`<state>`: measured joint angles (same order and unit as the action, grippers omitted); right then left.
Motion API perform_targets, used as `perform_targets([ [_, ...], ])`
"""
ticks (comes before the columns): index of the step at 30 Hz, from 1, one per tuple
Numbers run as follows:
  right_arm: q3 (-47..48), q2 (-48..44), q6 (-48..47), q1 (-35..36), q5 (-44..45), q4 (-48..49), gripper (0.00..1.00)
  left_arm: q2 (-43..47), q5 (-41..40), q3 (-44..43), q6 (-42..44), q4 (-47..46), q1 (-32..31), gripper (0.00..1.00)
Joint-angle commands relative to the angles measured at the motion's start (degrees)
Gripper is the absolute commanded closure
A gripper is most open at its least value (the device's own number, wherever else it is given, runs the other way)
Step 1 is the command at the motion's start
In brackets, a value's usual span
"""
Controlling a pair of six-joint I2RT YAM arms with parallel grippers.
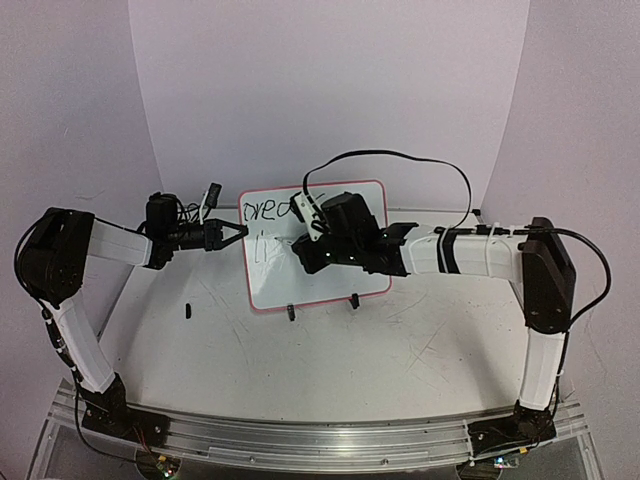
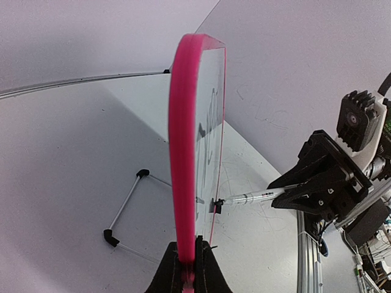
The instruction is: Write a sentence on the whiteboard
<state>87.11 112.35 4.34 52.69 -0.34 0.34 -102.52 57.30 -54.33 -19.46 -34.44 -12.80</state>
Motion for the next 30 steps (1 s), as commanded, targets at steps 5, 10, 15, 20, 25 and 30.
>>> perform_targets([
  [5,4.74,2.84,0.23,0.11,2.01,0.03,1.00,-0.43,-3.04,-2.48,2.98,0.70,-0.38,1.00],
  [10,5.50,3.59,-0.20,0.21,0.81,-0.34,1.00,-0.48,-3.05,-2.52,3.09,0.77,-0.36,1.00],
  [15,4.46,3.48,0.30,0.39,-0.80,-0.34,1.00,-0.58,-2.97,-2.62,3.12,0.80,-0.39,1.00],
  [20,2.58,3.19,1.08,0.51,-1.72,-0.34,1.00,-0.52,-2.97,-2.58,3.12,0.92,-0.38,1.00],
  [25,0.71,2.51,1.77,0.74,-2.28,-0.34,1.00,-0.31,-3.05,-2.44,3.20,0.94,-0.37,1.00],
  [30,-1.05,1.93,2.35,0.91,-2.36,-0.34,1.00,-0.34,-3.05,-2.54,3.20,0.97,-0.36,1.00],
])
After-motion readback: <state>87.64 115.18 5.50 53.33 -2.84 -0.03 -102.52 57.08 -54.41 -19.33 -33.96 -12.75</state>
